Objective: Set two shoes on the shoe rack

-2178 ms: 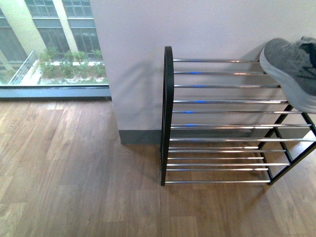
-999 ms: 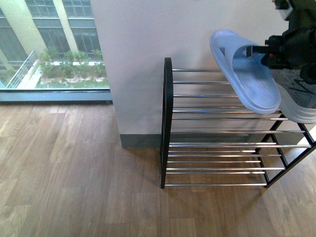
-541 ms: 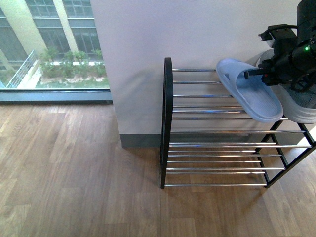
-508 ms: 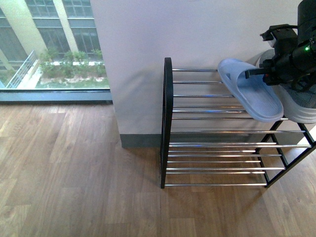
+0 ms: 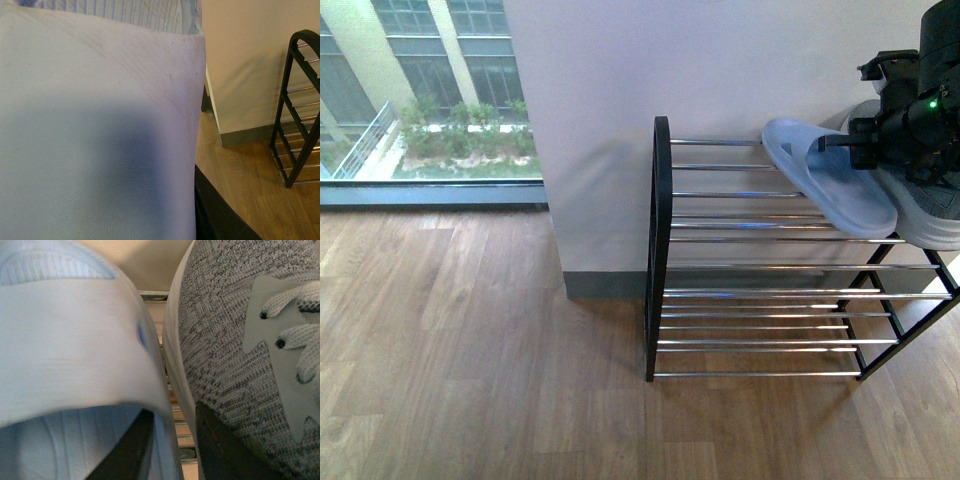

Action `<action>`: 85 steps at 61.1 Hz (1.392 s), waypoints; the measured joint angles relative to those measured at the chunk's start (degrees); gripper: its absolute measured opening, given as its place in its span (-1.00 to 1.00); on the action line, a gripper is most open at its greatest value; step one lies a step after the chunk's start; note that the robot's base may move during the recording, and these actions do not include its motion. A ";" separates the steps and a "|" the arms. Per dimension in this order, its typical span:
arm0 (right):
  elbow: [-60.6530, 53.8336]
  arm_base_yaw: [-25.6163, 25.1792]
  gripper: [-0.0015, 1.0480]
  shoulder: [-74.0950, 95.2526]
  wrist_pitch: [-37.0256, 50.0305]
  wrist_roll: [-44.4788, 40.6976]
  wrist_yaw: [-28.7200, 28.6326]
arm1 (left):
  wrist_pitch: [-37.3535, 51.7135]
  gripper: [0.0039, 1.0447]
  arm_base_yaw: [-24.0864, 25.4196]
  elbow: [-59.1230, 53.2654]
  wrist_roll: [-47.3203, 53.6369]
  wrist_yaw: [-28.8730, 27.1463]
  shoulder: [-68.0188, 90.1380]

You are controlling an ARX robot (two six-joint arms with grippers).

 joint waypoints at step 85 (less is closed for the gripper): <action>-71.45 -31.43 0.82 -78.16 24.55 10.34 -44.78 | 0.00 -0.97 0.00 0.00 0.02 0.02 0.00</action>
